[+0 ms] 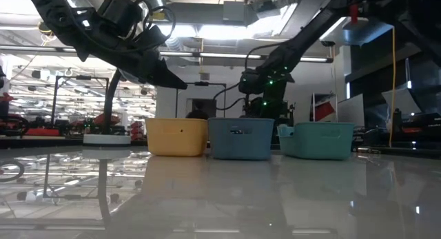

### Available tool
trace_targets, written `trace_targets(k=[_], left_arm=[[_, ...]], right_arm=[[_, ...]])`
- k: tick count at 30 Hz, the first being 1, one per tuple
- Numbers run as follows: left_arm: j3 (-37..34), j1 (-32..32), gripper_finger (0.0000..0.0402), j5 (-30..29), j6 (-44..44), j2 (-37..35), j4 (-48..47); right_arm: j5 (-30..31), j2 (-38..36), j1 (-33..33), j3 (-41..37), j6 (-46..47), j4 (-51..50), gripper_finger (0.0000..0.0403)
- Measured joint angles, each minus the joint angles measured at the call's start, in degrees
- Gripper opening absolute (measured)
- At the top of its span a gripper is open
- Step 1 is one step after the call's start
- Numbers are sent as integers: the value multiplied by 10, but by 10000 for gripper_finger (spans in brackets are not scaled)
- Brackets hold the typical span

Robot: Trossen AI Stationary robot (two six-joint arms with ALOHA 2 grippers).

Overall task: Sort batteries
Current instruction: Put the silver battery into the yellow bin

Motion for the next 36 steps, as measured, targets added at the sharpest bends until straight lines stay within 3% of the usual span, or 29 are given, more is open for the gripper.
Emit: trace_targets(k=[6,17,23,27,36], left_arm=[[0,0,140,0,0,0,-1],[0,4,140,0,5,0,-7],[0,10,140,0,1,0,-8],[0,10,140,0,-5,0,-8],[0,8,140,0,-11,0,-4]], right_arm=[[-8,-19,7,13,-18,-53,13],[-32,-119,66,16,-32,-56,4],[25,-109,67,17,-2,-8,14],[24,-79,54,17,14,40,55],[39,-18,52,17,57,71,217]])
